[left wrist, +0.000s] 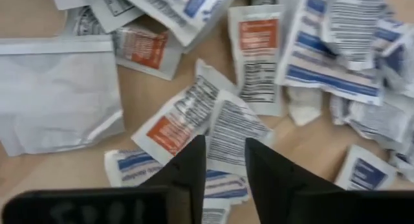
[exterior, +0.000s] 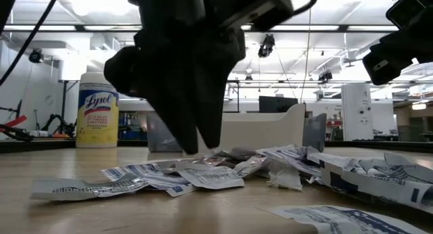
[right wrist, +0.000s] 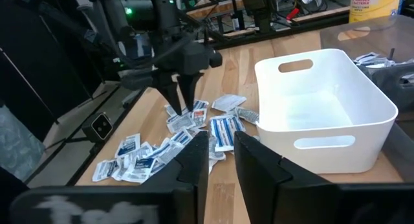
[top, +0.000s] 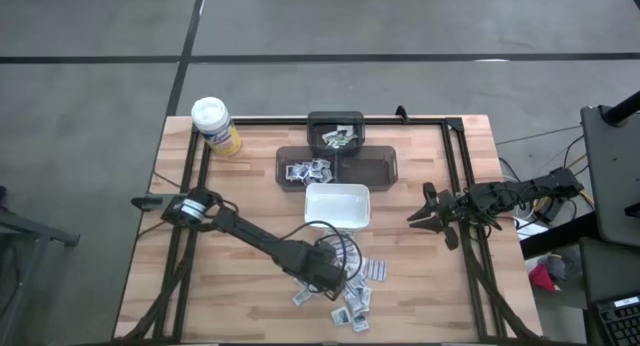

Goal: Pick & Place First Aid Supplies
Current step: Put the alcohol pad into the left black bin

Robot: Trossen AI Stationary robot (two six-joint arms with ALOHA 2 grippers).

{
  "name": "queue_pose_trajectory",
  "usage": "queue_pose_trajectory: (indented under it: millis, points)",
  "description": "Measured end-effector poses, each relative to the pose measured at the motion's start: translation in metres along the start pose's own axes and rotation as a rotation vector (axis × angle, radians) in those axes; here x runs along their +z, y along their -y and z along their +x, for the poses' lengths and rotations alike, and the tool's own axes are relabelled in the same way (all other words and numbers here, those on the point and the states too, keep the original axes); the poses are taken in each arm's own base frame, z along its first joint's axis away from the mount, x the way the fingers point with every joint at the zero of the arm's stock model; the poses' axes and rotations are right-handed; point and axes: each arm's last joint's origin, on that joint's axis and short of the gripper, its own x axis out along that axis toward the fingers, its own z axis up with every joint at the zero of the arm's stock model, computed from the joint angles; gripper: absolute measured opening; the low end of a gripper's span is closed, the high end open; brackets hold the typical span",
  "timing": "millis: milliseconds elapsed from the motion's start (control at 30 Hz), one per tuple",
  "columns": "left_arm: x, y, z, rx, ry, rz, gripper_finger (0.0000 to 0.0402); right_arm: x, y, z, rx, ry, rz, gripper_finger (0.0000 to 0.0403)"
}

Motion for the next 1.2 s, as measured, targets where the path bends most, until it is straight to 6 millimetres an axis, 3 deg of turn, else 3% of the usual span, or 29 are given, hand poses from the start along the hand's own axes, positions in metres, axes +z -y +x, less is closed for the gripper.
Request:
queue_pose_trajectory:
  millis: [400,833,1200]
  points:
    - [-0.002,-0.004,0.015,-0.053,-0.008,0.009,0.0117,0.000,0.000,0.000,0.000,0.001,0.001,0.0082]
    - [0.000,-0.006,0.016,-0.049,-0.012,0.009,0.0114,0.000,0.000,0.000,0.000,0.002,0.013,0.0084]
    - [-0.003,-0.011,0.025,-0.053,-0.009,-0.009,0.0035,0.000,0.000,0.000,-0.001,0.002,0.012,0.0068]
